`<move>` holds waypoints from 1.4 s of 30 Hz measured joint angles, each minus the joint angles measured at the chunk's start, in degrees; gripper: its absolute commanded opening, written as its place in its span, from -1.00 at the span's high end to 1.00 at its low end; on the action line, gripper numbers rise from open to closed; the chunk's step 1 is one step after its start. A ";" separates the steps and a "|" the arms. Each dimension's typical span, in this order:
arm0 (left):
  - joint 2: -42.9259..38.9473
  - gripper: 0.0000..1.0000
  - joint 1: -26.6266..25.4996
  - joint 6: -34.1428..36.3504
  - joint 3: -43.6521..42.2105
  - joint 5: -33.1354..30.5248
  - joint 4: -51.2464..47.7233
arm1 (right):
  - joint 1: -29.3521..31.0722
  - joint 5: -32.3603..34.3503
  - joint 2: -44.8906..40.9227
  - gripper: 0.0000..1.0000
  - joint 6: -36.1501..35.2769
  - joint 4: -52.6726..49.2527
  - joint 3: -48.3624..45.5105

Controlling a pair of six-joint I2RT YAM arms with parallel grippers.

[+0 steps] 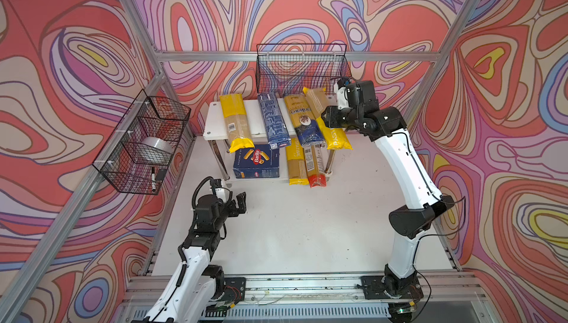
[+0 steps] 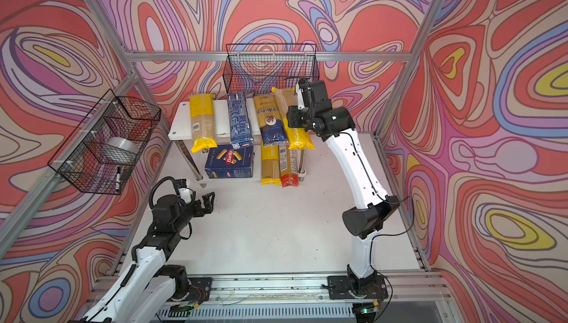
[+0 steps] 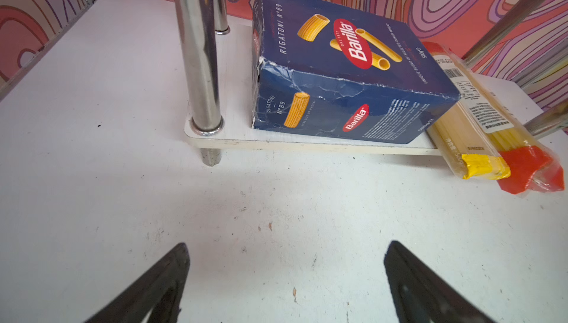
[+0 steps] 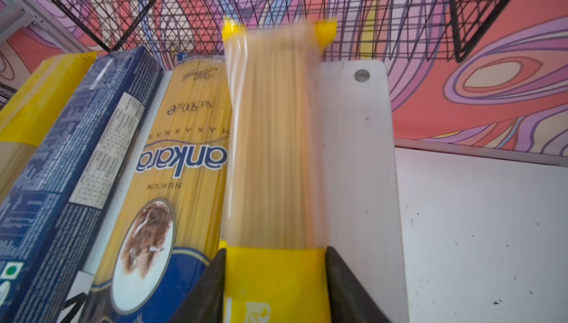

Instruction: Place and organize the pasta boxes and bags onto the shelf

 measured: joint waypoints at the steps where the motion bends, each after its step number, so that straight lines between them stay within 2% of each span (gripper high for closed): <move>1: 0.00 -1.00 0.00 0.02 0.00 0.00 0.00 | -0.07 0.13 0.00 -0.12 0.24 0.74 -0.33; 10: 0.00 -1.00 0.00 0.00 0.00 -0.09 -0.13 | -0.11 0.55 0.42 -0.45 0.68 1.49 1.29; 13: 0.00 -1.00 0.00 0.00 0.00 -0.31 -0.46 | -0.11 1.97 -0.44 -0.49 0.00 0.87 2.19; 16: 0.00 -1.00 0.00 0.02 0.00 -0.74 -0.83 | -0.11 3.32 -4.72 -0.51 -1.03 0.76 -1.29; 21: -0.11 -1.00 0.00 0.33 0.00 -1.55 -1.20 | -0.11 6.71 -21.22 -0.56 -1.53 3.45 -18.47; 25: -0.83 -1.00 0.00 1.29 0.00 -2.89 -1.09 | -0.24 12.87 -36.54 -0.60 -1.49 7.15 -35.95; 28: -1.64 -1.00 0.00 2.25 -0.59 -4.28 0.57 | -1.79 17.51 -43.19 -0.69 -1.33 8.74 -45.92; 31: -1.95 -1.00 0.00 3.06 -2.38 -6.80 3.45 | -6.60 19.23 -45.88 -0.77 -1.07 11.30 -54.97; 33: -1.60 -1.00 0.02 3.69 -3.50 -9.05 5.42 | -10.62 19.10 -46.40 -0.96 -0.87 13.92 -61.09; 37: 2.60 -1.00 0.39 4.72 -4.17 -13.88 10.86 | -16.37 20.39 -46.62 -0.97 -0.87 20.48 -73.13; 42: 11.52 -1.00 2.21 5.60 -4.20 -16.74 18.88 | -16.85 21.79 -46.62 -0.97 -2.91 34.12 -86.44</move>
